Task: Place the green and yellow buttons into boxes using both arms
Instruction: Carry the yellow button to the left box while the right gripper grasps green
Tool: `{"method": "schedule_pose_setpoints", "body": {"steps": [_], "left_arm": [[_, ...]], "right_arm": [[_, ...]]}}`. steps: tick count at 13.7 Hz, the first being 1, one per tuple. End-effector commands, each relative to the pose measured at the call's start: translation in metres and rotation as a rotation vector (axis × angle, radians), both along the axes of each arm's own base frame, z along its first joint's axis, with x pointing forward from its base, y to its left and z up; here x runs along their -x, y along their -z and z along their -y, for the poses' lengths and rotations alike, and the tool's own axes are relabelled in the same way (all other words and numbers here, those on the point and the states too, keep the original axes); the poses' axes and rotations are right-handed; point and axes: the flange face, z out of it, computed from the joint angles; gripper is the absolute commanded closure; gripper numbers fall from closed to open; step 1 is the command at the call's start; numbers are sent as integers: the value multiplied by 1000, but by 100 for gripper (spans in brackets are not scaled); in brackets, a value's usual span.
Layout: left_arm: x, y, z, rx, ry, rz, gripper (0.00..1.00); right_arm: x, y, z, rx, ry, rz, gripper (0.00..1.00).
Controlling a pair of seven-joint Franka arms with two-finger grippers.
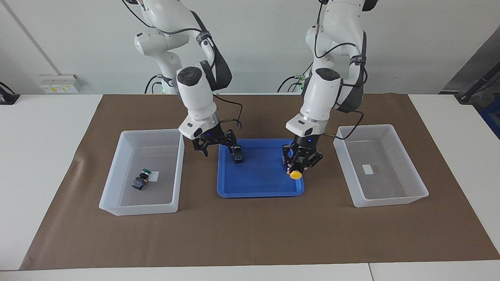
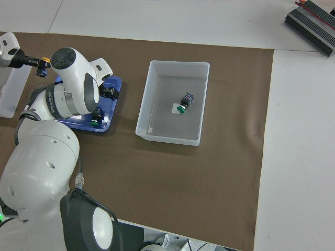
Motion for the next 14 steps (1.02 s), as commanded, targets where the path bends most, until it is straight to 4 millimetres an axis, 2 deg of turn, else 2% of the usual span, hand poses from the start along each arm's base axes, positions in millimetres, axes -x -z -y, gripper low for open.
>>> {"method": "schedule_pose_setpoints", "body": {"steps": [1, 4, 5, 8, 11, 12, 13, 14], "left_arm": [[0, -29, -60, -20, -81, -34, 100], [-16, -35, -127, -35, -147, -15, 100], [-22, -34, -153, -67, -115, 1, 100], [-29, -22, -208, -112, -105, -2, 100], [-29, 1, -247, -125, -142, -1, 100], [-26, 9, -258, -135, -138, 1, 100], [-23, 17, -263, -141, -131, -7, 100], [-21, 25, -268, -144, -133, -15, 100]], "right_arm": [[3, 30, -30, -34, 43, 36, 0], [21, 75, -68, -11, -8, 25, 0], [24, 85, -73, 4, -22, 15, 0], [28, 87, -68, 71, -68, -21, 0], [33, 80, -66, 90, -73, -57, 0], [32, 80, -65, 92, -75, -56, 21], [31, 80, -64, 91, -72, -54, 56], [31, 80, -64, 91, -69, -55, 82]]}}
